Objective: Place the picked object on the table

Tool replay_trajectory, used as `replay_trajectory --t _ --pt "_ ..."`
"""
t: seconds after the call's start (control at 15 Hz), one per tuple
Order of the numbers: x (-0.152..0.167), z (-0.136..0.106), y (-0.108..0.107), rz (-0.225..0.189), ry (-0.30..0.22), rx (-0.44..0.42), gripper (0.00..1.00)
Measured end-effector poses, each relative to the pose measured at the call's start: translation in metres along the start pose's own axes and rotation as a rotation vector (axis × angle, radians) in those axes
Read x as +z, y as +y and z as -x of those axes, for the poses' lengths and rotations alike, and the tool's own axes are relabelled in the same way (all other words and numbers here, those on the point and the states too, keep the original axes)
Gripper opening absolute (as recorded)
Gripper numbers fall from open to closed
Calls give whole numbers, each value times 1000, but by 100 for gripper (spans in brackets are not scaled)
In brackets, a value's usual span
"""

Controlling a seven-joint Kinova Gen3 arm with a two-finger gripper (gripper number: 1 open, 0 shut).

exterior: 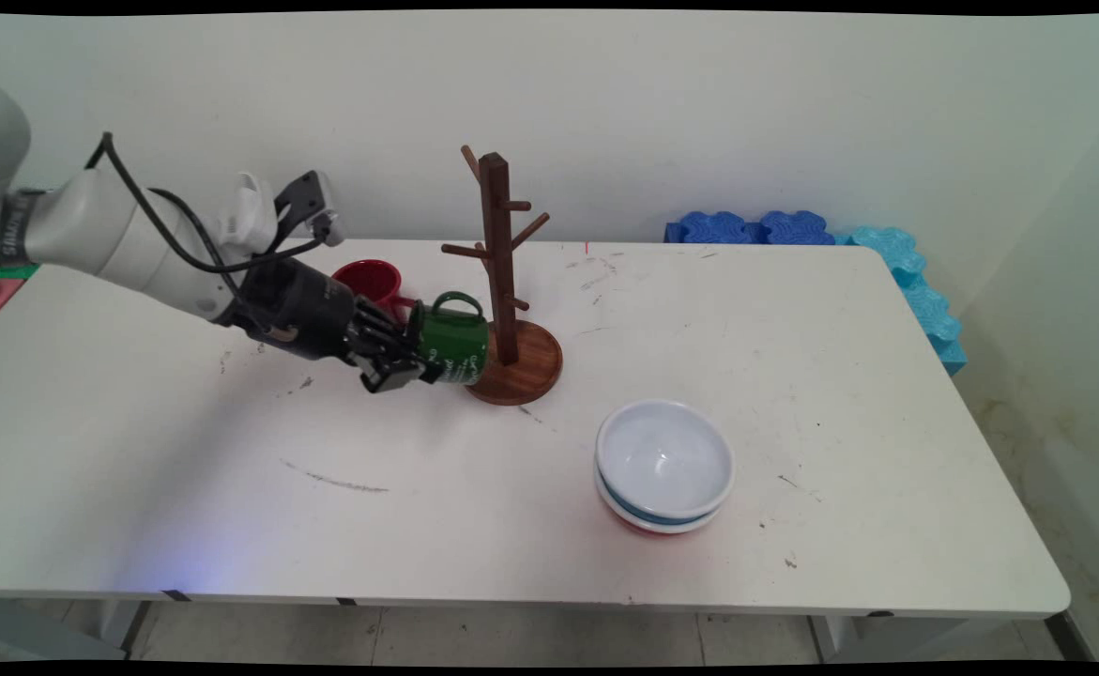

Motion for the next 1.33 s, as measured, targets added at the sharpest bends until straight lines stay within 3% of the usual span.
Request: replay_trajectory --t 0.6,1.33 --pt "-22 -3 -17 -19 -99 129 0" --pt "-44 -2 -29 -36 -268 304 0"
